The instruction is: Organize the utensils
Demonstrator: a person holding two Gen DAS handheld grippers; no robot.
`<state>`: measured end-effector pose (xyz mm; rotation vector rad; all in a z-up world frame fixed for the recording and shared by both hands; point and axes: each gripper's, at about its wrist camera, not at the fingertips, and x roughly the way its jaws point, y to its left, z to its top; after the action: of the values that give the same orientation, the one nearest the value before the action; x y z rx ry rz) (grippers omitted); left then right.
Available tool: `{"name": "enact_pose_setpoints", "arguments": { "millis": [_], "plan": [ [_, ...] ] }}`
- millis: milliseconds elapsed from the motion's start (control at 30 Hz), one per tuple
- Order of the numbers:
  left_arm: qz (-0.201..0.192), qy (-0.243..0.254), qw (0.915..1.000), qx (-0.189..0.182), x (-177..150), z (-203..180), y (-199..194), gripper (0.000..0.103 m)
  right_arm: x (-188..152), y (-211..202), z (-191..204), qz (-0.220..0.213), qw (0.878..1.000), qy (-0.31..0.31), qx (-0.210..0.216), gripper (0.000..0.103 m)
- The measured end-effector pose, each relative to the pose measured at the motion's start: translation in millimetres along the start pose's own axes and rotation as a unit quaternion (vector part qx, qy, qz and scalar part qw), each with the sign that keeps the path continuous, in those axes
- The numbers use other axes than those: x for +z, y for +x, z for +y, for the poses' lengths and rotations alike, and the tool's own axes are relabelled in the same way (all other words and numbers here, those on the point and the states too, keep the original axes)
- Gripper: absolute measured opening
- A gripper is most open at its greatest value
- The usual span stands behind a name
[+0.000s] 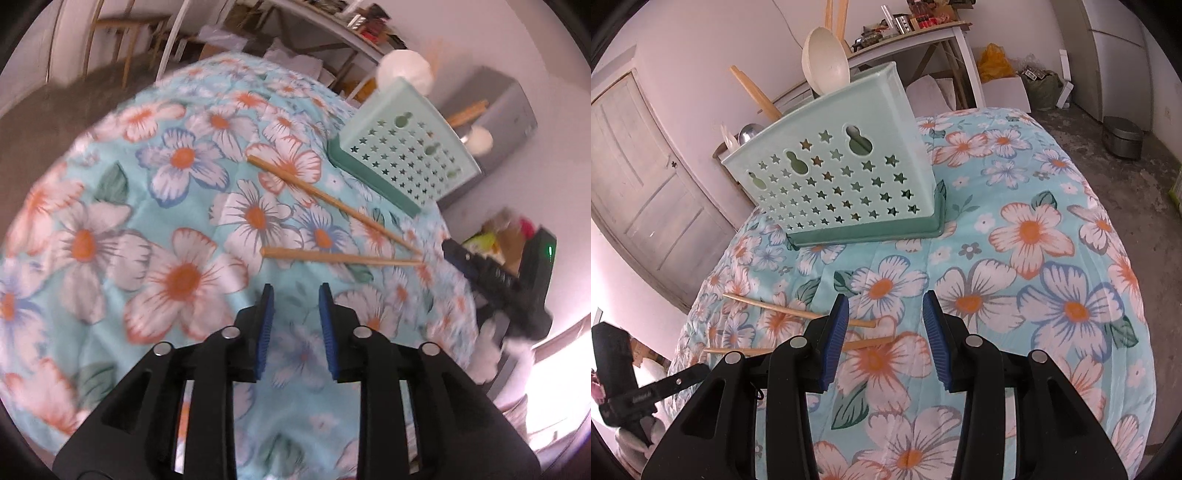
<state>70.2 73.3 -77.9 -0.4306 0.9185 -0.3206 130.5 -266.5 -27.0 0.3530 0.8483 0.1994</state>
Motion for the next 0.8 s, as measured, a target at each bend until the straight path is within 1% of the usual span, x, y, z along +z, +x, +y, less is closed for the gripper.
{"name": "enact_pose_setpoints", "arguments": {
  "millis": [100,133,200,267,300,333,367,433,533,600,667,700,767,800],
  "plan": [
    [-0.035,0.058,0.9973,0.028,-3.9,-11.5,-18.0,0.03,-2.2,2.7,-3.4,0.007,1.0,0.015,0.004,0.041],
    [-0.048,0.091,0.9941,0.036,-4.1,-21.0,-22.5,0.032,-2.3,3.4,-4.9,0.008,1.0,0.019,0.003,0.041],
    [-0.058,0.144,0.987,0.041,-2.7,-36.9,-22.7,0.035,-1.4,3.8,-9.3,0.009,0.999,0.03,0.004,0.041],
    [-0.058,0.212,0.9744,0.046,-1.2,-60.8,-14.4,0.043,-0.2,3.8,-14.0,0.011,0.999,0.04,0.004,0.041],
    [-0.057,0.243,0.9674,0.043,-0.2,-72.3,-8.2,0.045,0.3,3.6,-18.0,0.013,0.999,0.048,0.003,0.043],
    [-0.056,0.261,0.9629,0.042,0.1,-82.2,-2.0,0.045,0.6,3.3,-21.3,0.014,0.998,0.053,0.003,0.047],
    [-0.051,0.283,0.957,0.041,2.1,-93.1,7.1,0.045,0.7,2.6,-25.6,0.015,0.998,0.059,0.005,0.048],
    [-0.041,0.308,0.9499,0.035,6.2,-110.6,23.9,0.045,0.0,1.7,-33.6,0.018,0.997,0.068,0.01,0.049],
    [-0.023,0.328,0.9442,0.011,13.4,-132.5,48.9,0.045,-2.6,0.7,-48.6,0.023,0.996,0.086,0.024,0.05],
    [-0.007,0.335,0.9421,-0.006,17.4,-143.1,65.1,0.044,-5.1,1.2,-63.5,0.028,0.991,0.116,0.054,0.051],
    [0.01,0.347,0.9378,-0.016,21.0,-155.3,84.2,0.038,-7.1,2.5,-73.6,0.029,0.987,0.139,0.081,0.051],
    [0.019,0.355,0.9347,-0.016,21.8,-159.6,92.1,0.038,-8.1,3.1,-80.1,0.029,0.983,0.154,0.098,0.051],
    [0.044,0.375,0.9258,-0.019,21.4,-170.6,110.2,0.037,-8.8,5.0,-85.2,0.029,0.979,0.166,0.114,0.051],
    [0.052,0.381,0.9231,-0.019,19.8,-175.1,115.6,0.037,-8.9,6.0,-87.1,0.029,0.978,0.169,0.119,0.051]
  ]
}}
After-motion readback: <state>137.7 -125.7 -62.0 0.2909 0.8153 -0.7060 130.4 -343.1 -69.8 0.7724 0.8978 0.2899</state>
